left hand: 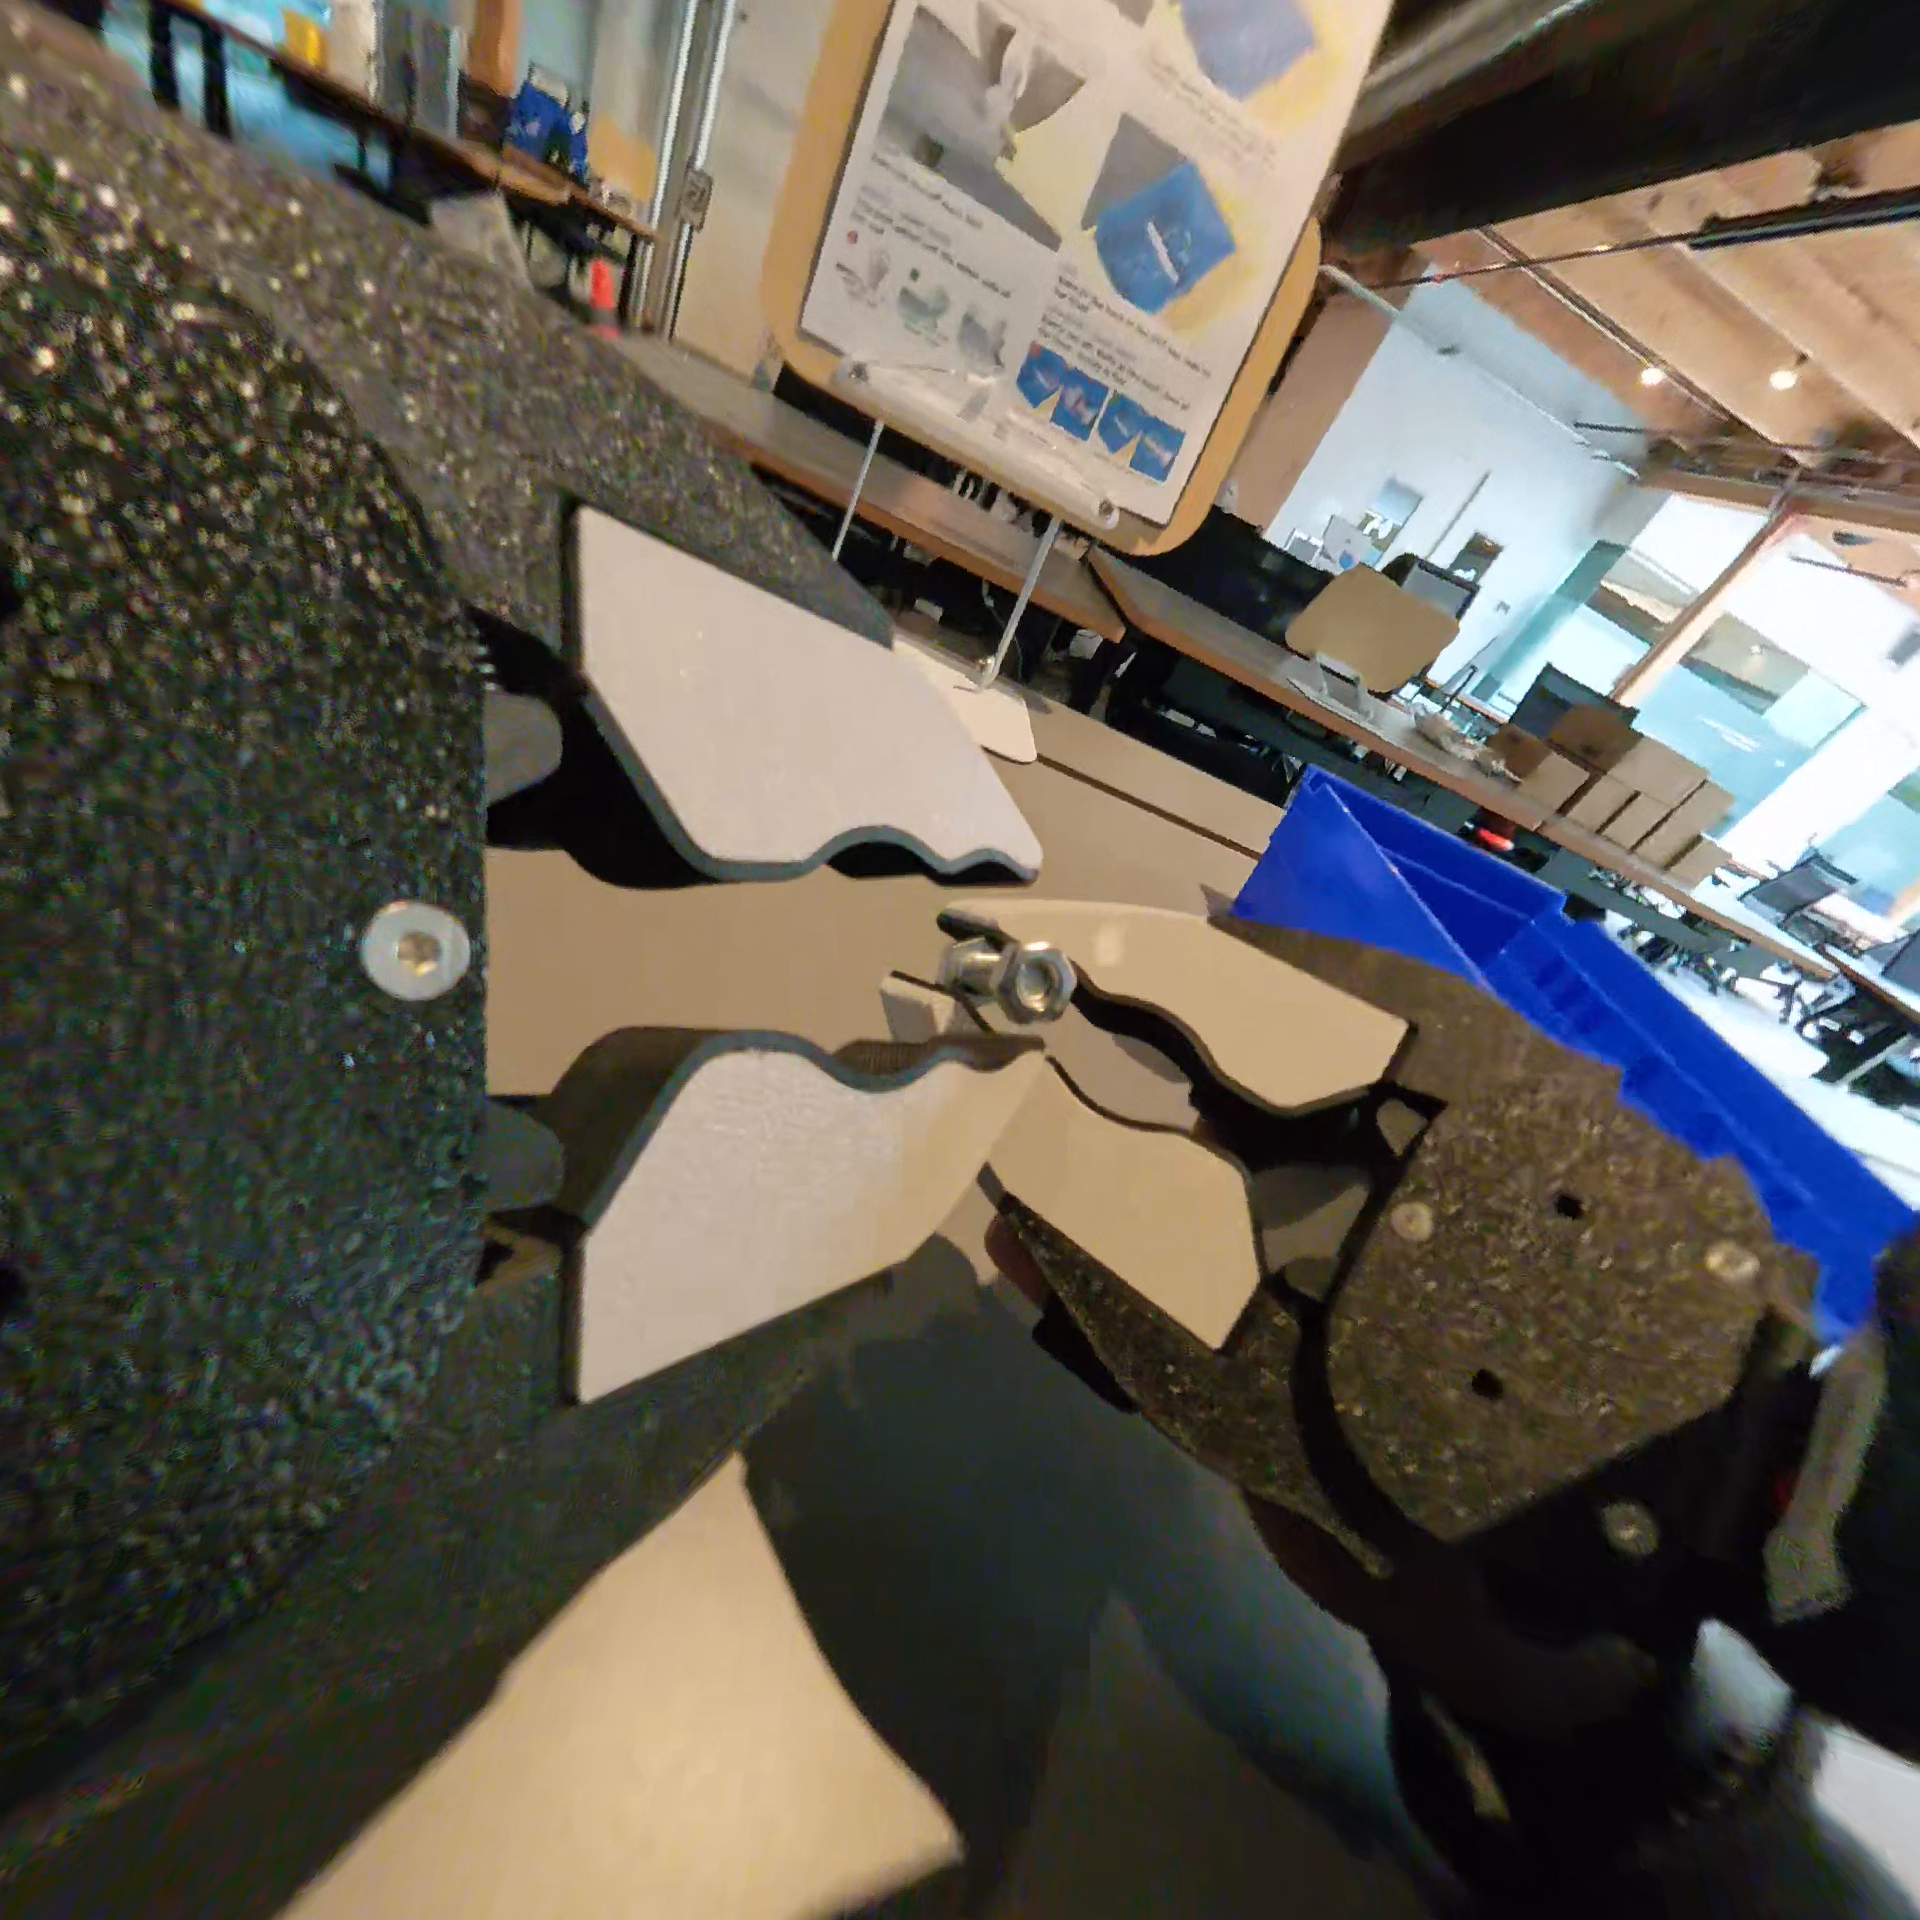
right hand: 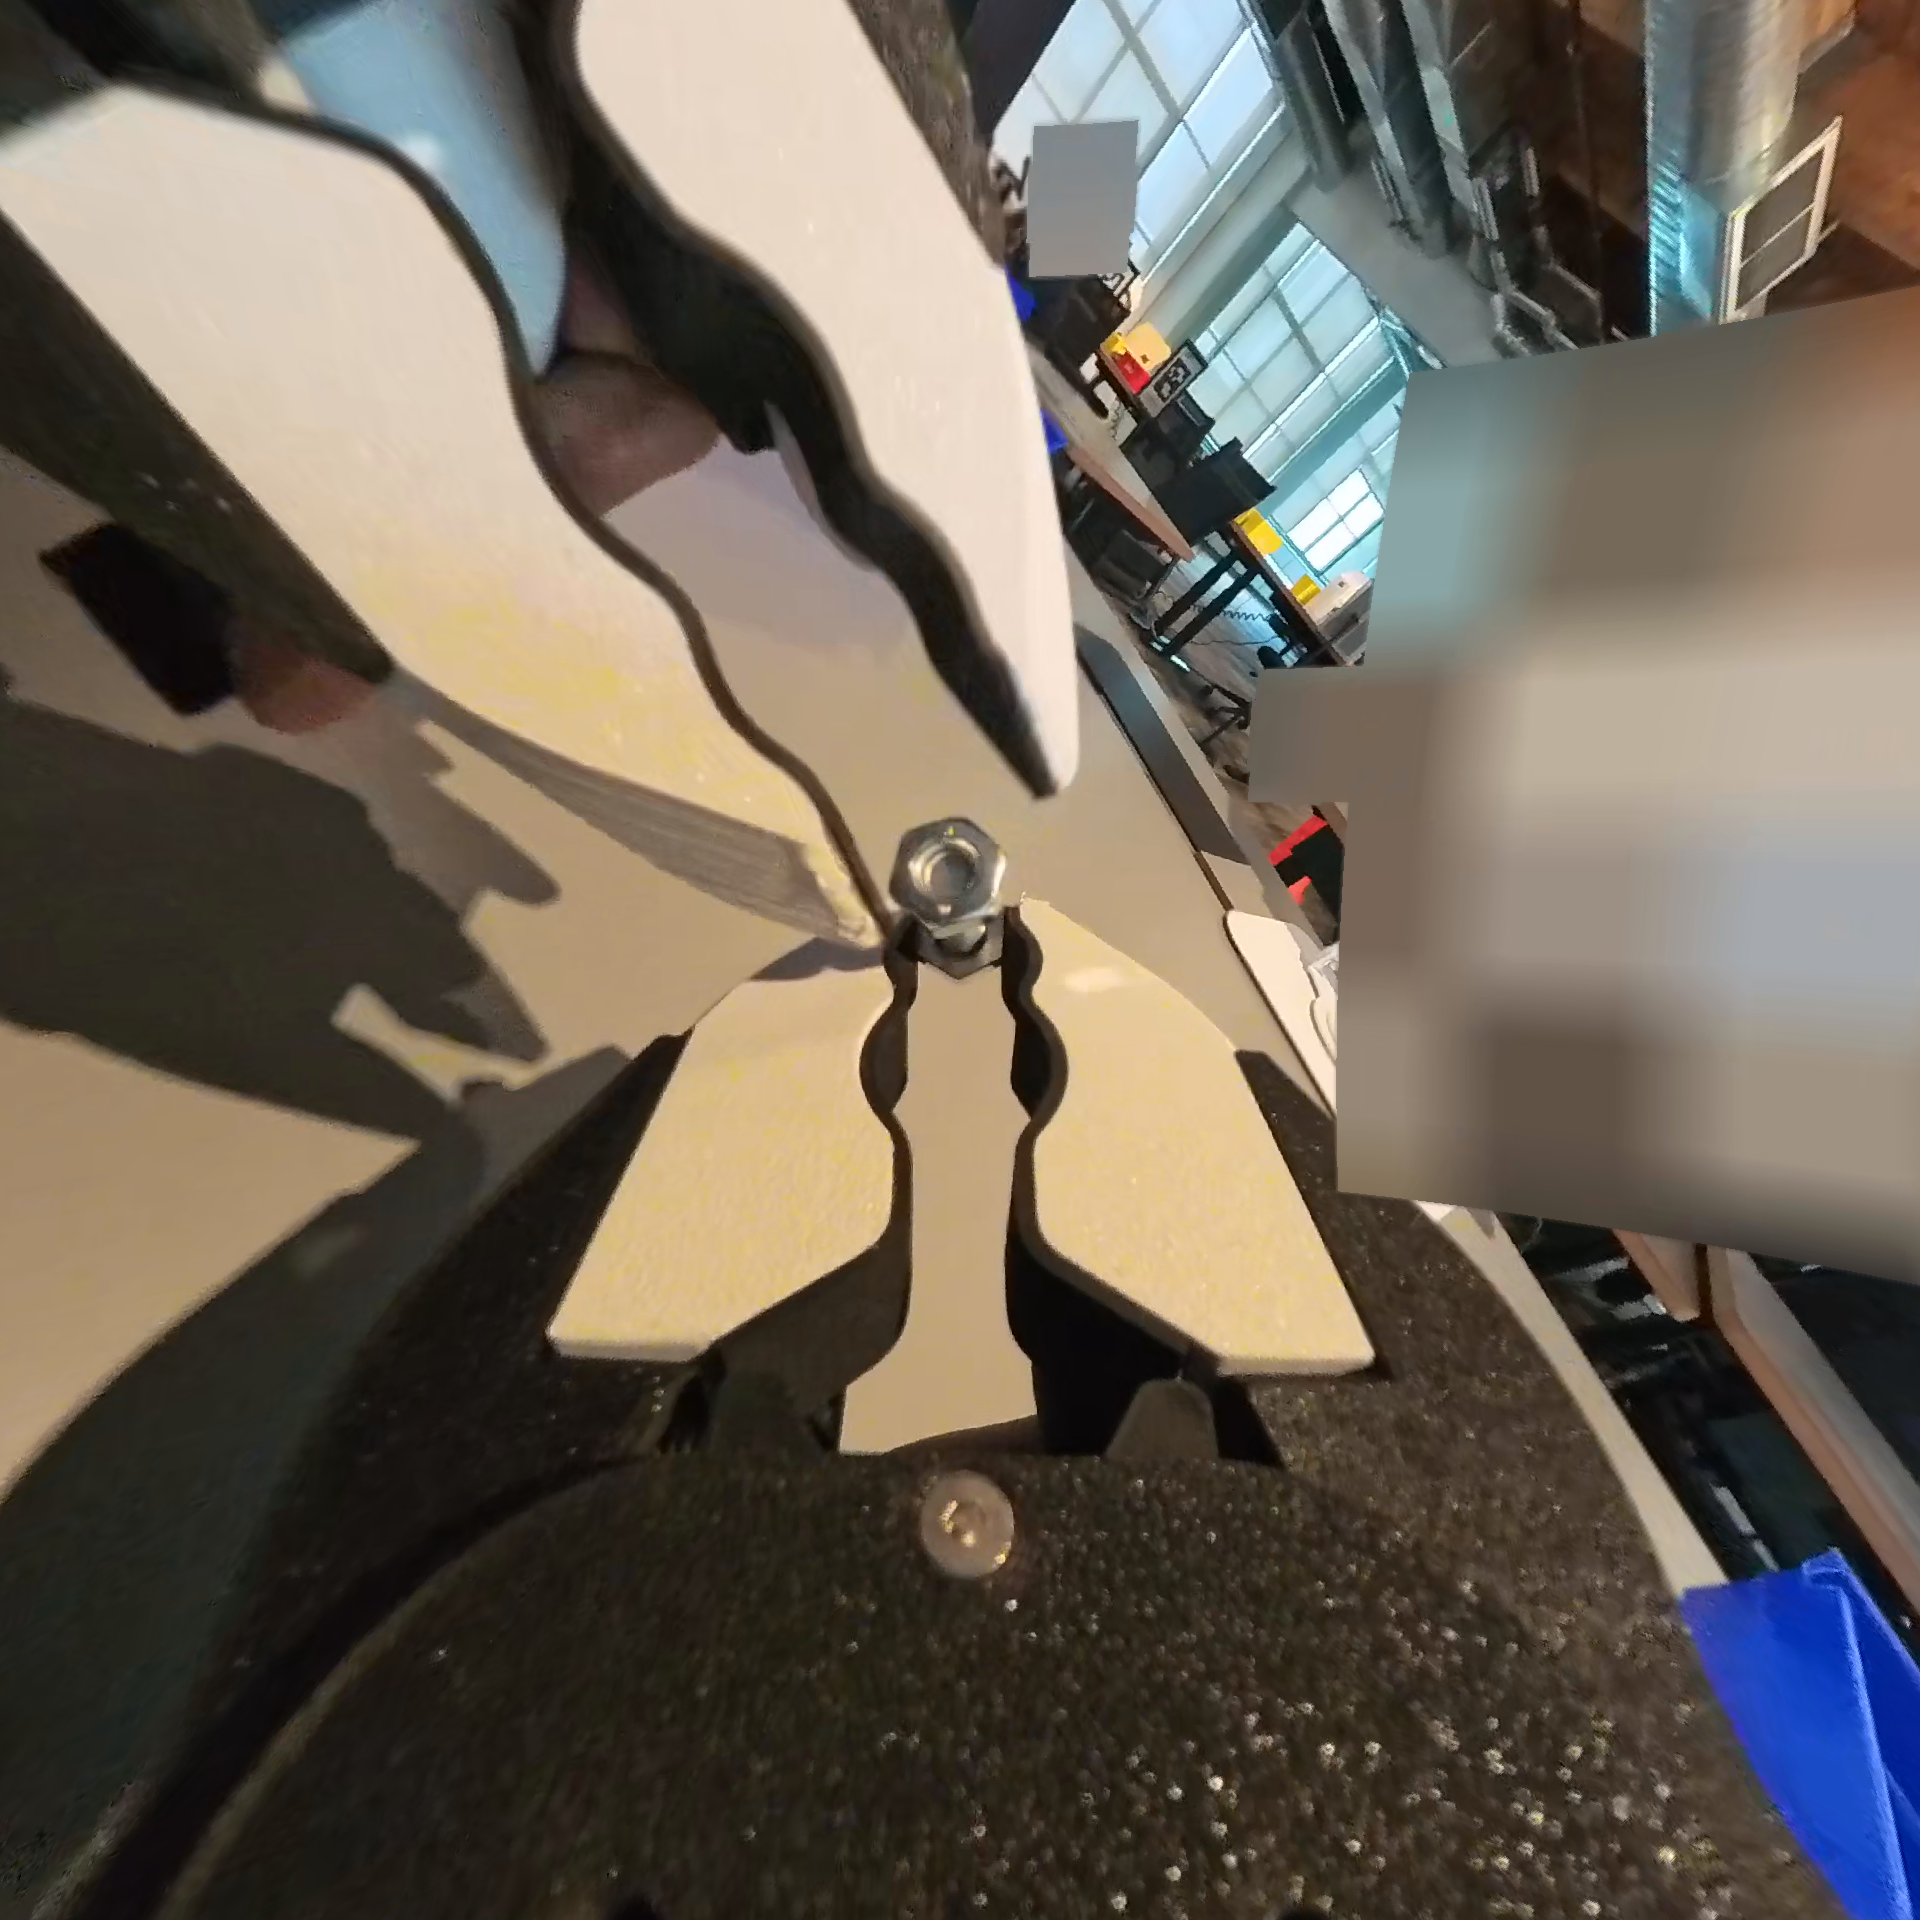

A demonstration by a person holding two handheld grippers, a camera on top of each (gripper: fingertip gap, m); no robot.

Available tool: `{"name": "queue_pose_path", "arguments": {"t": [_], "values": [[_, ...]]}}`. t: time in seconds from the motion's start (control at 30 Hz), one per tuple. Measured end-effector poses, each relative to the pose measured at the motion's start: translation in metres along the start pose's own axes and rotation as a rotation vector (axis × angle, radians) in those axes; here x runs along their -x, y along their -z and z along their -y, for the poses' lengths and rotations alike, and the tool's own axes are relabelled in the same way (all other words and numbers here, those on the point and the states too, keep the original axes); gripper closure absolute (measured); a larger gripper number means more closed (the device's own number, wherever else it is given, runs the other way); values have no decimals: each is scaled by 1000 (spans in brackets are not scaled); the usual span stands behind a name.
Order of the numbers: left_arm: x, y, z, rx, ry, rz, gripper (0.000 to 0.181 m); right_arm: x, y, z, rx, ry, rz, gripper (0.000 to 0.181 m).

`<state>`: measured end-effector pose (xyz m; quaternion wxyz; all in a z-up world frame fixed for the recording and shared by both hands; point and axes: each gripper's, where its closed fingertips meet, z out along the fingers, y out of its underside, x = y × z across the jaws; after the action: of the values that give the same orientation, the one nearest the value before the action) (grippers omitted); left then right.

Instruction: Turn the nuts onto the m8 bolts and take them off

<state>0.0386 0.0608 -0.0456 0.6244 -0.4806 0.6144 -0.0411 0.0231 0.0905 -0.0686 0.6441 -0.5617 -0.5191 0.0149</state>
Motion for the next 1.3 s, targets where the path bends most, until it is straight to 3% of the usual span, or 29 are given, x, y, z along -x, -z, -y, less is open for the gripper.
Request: {"name": "queue_pose_path", "arguments": {"t": [0.17, 0.43, 0.67, 0.83, 1.1, 1.3], "values": [[12, 4, 10, 1, 218, 39, 152, -2, 0, -2, 19, 7, -21, 166], [2, -2, 4, 150, 360, 62, 160, -7, -1, -7, 51, 22, -57, 166], [-5, -10, -5, 213, 409, 92, 155, -8, -2, -9, 84, 50, -91, 166], [-3, -11, -6, 180, 395, 88, 166, -8, -2, -9, 94, 78, -108, 166], [13, 0, 0, -62, 520, -18, 167, -11, 5, 5, -43, -24, -60, 165], [40, 31, 7, -517, 889, -229, 167, -11, 21, 28, -261, -242, 91, 150]]}}
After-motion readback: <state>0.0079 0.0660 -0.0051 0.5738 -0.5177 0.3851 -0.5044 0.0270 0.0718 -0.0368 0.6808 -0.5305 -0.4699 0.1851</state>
